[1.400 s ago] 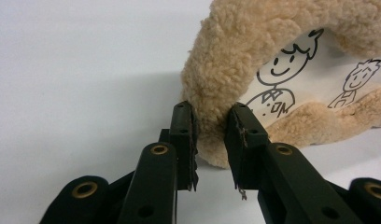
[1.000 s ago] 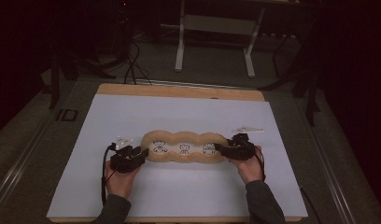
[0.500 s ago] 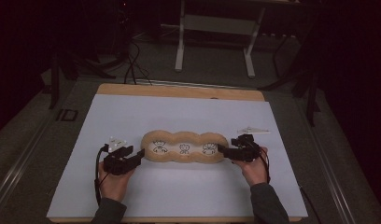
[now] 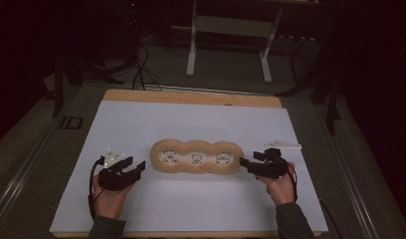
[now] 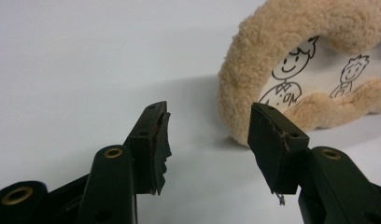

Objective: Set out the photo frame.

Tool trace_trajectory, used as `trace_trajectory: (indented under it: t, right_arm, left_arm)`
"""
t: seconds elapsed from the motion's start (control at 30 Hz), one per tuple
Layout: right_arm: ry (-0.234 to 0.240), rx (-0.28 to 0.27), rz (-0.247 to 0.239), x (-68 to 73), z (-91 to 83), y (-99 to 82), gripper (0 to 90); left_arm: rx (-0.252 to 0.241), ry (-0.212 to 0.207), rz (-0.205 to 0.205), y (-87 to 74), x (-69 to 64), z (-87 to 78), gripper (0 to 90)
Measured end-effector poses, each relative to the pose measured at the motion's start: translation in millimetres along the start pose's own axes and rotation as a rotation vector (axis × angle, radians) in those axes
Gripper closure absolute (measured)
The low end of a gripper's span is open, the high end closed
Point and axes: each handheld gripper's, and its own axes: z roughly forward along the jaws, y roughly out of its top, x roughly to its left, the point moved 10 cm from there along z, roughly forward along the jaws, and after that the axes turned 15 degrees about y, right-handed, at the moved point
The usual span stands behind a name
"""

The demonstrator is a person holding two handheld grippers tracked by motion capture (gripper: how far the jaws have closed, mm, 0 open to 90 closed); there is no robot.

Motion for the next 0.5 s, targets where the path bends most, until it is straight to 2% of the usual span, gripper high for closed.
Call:
trace_trajectory:
  t: [0.23, 0.4, 0.5]
  right_arm:
    - [-0.005, -0.006, 0.033, -9.9, -9.6, -17.4, 31.9]
    - [-0.018, -0.006, 0.053, -20.1, -18.3, -34.4, 32.0]
    - [-0.021, -0.009, 0.069, -25.5, -23.0, -40.8, 32.0]
  left_arm:
    - [0.017, -0.029, 0.044, -6.1, 8.0, -6.2, 48.8]
    - [0.032, -0.041, 0.046, -11.3, 12.2, -4.5, 48.7]
    - [0.038, -0.051, 0.062, -15.1, 13.1, -1.2, 48.7]
